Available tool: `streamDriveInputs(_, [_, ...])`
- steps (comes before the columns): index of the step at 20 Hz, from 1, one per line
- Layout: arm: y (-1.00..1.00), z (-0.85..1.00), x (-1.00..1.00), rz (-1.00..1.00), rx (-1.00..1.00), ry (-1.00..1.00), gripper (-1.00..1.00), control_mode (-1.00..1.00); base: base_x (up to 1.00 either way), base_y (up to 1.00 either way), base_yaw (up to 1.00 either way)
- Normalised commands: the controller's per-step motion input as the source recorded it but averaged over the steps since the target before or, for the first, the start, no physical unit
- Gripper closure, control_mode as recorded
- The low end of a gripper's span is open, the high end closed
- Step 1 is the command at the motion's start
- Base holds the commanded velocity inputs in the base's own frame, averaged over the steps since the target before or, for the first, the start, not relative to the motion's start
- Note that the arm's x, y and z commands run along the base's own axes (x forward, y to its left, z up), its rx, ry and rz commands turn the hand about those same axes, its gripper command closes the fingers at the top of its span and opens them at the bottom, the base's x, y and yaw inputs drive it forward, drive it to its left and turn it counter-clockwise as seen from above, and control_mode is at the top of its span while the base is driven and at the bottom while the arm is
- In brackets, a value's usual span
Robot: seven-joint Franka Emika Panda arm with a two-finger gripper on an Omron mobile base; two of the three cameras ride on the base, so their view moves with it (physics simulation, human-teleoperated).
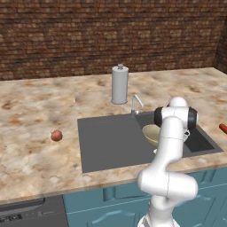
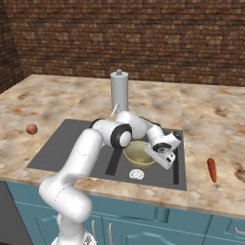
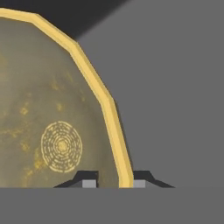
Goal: Remove the carrot and onion from the sink. Then move the bowl and cup from the counter to the sink for washing.
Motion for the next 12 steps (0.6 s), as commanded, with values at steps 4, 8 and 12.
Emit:
streamDriveInputs(4, [0.00, -0.16, 0.20, 0.03, 0.04, 0.00, 1.00, -1.00, 0.00, 0.00, 0.00])
streamDriveInputs(8, [0.06, -0.03, 0.05, 0.00, 0.01, 0.00, 1.00, -1.00, 0.00, 0.00, 0.00])
streamDriveInputs(12, [0.12, -0.05, 0.00, 0.00, 0.00, 0.03, -1.00, -1.00, 0.00, 0.00, 0.00])
